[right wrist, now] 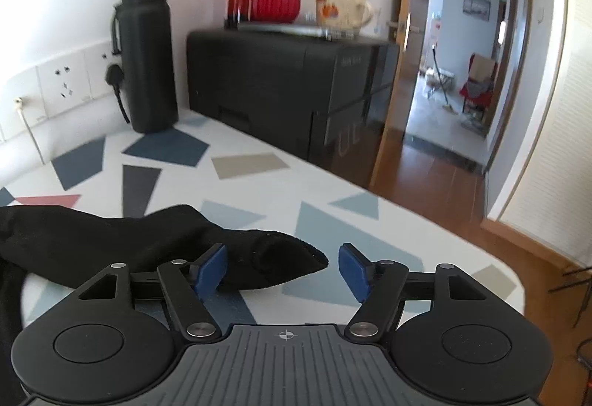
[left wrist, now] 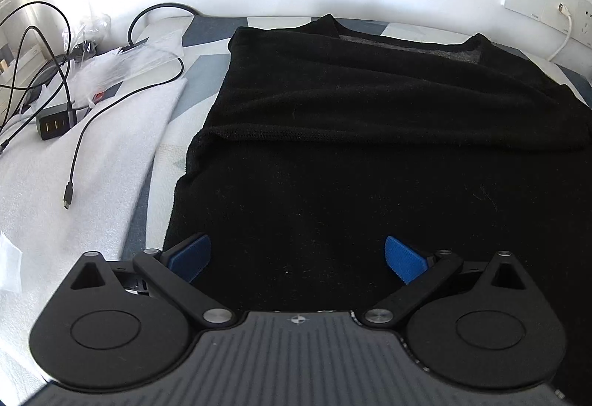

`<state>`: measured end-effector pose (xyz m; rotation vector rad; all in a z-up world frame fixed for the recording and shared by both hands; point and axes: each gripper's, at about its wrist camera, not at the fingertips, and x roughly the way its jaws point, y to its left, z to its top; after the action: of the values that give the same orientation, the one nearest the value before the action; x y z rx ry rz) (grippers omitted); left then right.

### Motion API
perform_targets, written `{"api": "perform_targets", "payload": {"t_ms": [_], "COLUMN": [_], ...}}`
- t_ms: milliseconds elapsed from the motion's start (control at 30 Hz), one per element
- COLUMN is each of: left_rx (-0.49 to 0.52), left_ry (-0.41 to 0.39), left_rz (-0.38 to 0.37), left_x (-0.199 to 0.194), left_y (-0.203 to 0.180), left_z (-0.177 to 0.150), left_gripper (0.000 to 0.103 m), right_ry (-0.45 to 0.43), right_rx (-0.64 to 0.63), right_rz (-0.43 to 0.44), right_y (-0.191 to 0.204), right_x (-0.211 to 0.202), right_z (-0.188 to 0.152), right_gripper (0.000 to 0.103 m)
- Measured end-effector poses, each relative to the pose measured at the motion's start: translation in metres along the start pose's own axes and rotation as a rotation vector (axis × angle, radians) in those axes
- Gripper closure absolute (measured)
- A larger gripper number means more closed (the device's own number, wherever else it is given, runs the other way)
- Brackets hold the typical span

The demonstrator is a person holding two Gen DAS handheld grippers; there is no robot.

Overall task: Fold clothes
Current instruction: 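Grasp the sleeve cuff with the right gripper and lay it across the fleece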

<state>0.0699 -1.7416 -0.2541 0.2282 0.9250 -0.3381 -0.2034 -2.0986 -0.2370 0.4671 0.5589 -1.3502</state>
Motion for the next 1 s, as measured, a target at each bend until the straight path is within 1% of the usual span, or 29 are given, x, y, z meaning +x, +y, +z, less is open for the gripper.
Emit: {"api": "perform_targets", "payload": {"t_ms": [133,200,233,267,333,400,433,467,500,567,600,633,700,733,800,867,933,967,1000], "left_rx": [-0.028,-0.029,-0.025,-0.02,-0.005,0.016,0.024,0.029,0.031,0.018,0.007,-0.001,-0.003,-0.002,0.01,0.028,0.022,0.013,0.001], "left_ry": [-0.003,-0.01,-0.013,-0.015,-0.018,-0.014,-0.01,-0.013,-0.02,-0.056,-0.071,-0.071,-0.038,-0.027,-0.038,-0.061,-0.09,-0.105,-0.117], "left_rz": [-0.021,-0.028,-0.032,-0.035,-0.047,-0.067,-0.07,-0.064,-0.052,-0.019,-0.02,-0.025,-0.034,-0.04,-0.059,-0.064,-0.06,-0.058,-0.057], "left_x": [0.001,0.002,0.003,0.004,0.006,0.008,0.008,0.007,0.005,0.0,-0.002,-0.001,0.008,0.012,0.016,0.014,0.011,0.01,0.009], "left_y": [0.004,0.006,0.007,0.008,0.01,0.013,0.014,0.014,0.016,0.021,0.024,0.027,0.032,0.034,0.038,0.04,0.046,0.049,0.053], "left_z": [-0.003,-0.004,-0.003,-0.003,-0.001,0.002,0.004,0.005,0.006,0.01,0.012,0.013,0.015,0.016,0.015,0.017,0.022,0.025,0.028], "left_gripper": [0.0,0.0,0.0,0.0,0.0,0.0,0.0,0.0,0.004,0.005,0.005,0.004,0.002,0.002,0.002,0.002,0.002,0.002,0.002], "right_ry": [0.104,0.156,0.173,0.172,0.157,0.151,0.149,0.145,0.141,0.126,0.114,0.104,0.085,0.093,0.145,0.202,0.234,0.231,0.209], "right_rx": [0.013,0.03,0.034,0.024,0.003,0.024,0.053,0.07,0.085,0.075,0.066,0.055,0.03,0.014,0.009,0.032,0.055,0.056,0.043], "right_rz": [0.051,0.108,0.132,0.134,0.114,0.097,0.105,0.114,0.123,0.148,0.168,0.188,0.228,0.237,0.234,0.223,0.214,0.21,0.212], "right_y": [0.002,0.007,0.01,0.014,0.022,0.024,0.026,0.026,0.026,0.029,0.03,0.033,0.038,0.043,0.05,0.054,0.061,0.066,0.073], "right_x": [0.021,0.025,0.026,0.026,0.024,0.023,0.025,0.023,0.021,0.014,0.009,0.006,-0.001,-0.001,0.004,0.01,0.01,0.008,0.003], "right_z": [0.007,0.009,0.01,0.011,0.013,0.017,0.019,0.022,0.024,0.028,0.029,0.03,0.03,0.028,0.025,0.021,0.02,0.022,0.025], "right_gripper": [0.037,0.04,0.044,0.047,0.069,0.076,0.08,0.082,0.084,0.084,0.085,0.085,0.085,0.085,0.085,0.086,0.087,0.088,0.088]}}
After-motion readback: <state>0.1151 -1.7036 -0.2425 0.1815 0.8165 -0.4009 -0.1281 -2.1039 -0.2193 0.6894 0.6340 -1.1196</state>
